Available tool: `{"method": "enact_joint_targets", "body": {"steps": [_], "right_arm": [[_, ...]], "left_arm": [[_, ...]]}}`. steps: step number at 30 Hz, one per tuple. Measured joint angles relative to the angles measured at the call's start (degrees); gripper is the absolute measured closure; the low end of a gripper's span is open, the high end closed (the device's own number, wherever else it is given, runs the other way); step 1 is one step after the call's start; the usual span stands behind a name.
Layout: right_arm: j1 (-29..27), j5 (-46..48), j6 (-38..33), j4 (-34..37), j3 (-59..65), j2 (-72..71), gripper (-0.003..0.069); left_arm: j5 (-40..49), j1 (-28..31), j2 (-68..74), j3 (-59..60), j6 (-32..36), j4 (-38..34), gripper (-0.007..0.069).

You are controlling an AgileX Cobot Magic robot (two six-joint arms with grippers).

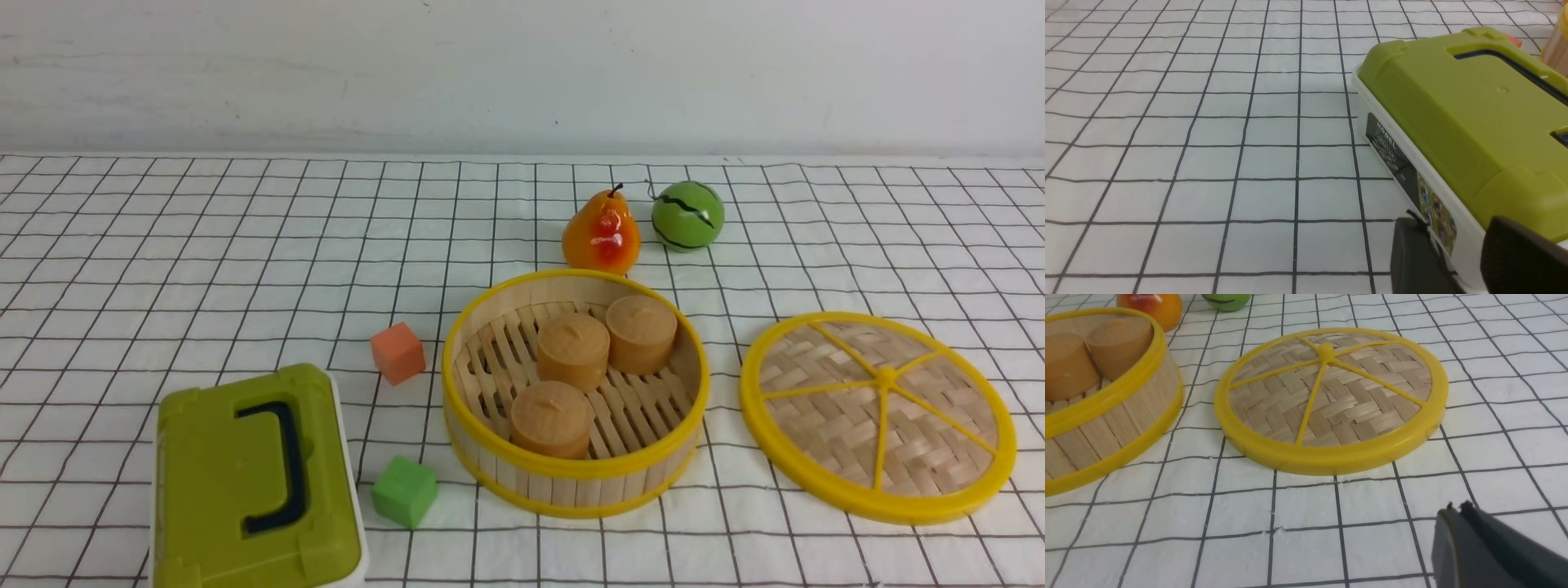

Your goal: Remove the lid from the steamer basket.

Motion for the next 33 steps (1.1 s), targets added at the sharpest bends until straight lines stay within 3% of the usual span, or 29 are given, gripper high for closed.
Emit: {"method": "enact_joint_targets", "body": {"steps": [33], "right_arm": [[0.00, 0.02, 0.00, -0.05, 0.00, 0.00, 0.0627]], "left_arm": [[0.00, 0.00, 0.00, 0.00, 0.00, 0.00, 0.0384]]}}
